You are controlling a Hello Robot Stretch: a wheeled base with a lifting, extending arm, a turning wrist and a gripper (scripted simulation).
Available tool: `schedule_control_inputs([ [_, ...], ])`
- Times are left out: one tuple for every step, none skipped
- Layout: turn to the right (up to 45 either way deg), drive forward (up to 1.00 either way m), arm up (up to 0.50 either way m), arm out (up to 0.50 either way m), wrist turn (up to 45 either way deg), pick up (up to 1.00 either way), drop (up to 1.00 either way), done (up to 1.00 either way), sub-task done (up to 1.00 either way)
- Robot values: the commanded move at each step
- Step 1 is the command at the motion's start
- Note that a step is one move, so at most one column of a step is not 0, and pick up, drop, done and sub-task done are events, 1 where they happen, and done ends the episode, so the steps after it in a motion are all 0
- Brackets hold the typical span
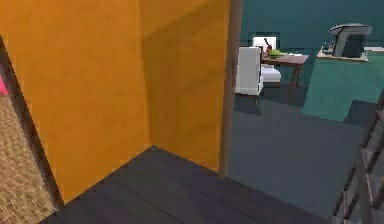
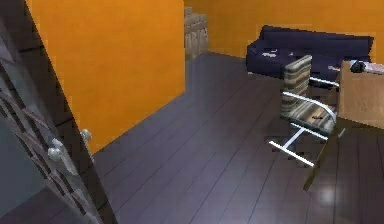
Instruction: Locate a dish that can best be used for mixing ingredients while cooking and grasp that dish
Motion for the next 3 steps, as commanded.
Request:
schedule_control_inputs([
  [9.0, 0.0, 0.0, 0.0, 0.0, 0.0, 0.0, 0.0, 0.0],
  [0.0, 0.5, 0.0, 0.0, 0.0, 0.0, 0.0, 0.0, 0.0],
  [21.0, 0.0, 0.0, 0.0, 0.0, 0.0, 0.0, 0.0, 0.0],
])
